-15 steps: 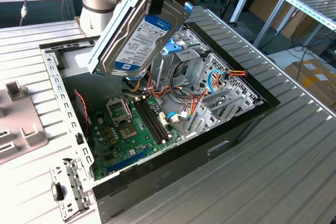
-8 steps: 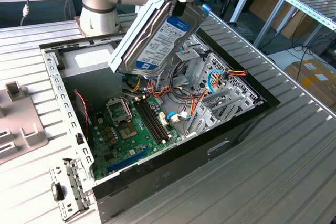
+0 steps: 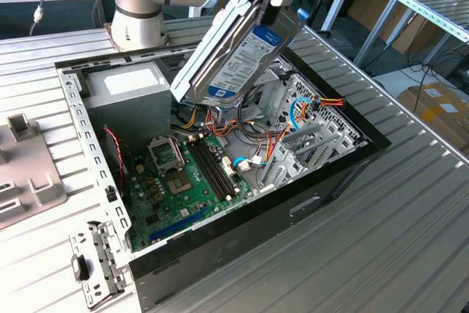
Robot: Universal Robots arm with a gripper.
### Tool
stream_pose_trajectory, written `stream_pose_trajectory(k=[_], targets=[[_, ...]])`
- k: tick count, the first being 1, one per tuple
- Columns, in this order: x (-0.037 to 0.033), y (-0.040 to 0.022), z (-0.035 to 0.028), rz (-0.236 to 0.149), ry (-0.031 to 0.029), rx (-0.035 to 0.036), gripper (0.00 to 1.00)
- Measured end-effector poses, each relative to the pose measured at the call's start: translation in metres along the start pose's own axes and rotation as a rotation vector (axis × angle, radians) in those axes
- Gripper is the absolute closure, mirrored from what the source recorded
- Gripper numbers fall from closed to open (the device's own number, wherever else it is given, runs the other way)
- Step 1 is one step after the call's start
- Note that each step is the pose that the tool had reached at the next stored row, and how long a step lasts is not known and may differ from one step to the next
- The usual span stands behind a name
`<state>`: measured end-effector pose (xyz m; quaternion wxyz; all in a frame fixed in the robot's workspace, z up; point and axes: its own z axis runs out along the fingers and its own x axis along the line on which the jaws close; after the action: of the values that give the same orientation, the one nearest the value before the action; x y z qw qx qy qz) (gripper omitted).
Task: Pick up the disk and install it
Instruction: 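Pick up the disk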
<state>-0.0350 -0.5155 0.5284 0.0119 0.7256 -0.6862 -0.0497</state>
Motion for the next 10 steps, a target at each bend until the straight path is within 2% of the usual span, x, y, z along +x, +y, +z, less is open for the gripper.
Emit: stream_pose_trajectory(k=[4,7,8,10], targets=[[0.0052,-0.0125,-0.0005,0.000,-0.0001,-0.0022,0.63],[0.0101,-0.0183,-0.0007,0.000,-0.0002,-0.0031,0.63],[0.0140,-0.0215,-0.0008,0.000,-0.0002,-0.0035,0.63],[0.0178,-0.0240,-0.0007,0.000,-0.0003,-0.0038,0.63]])
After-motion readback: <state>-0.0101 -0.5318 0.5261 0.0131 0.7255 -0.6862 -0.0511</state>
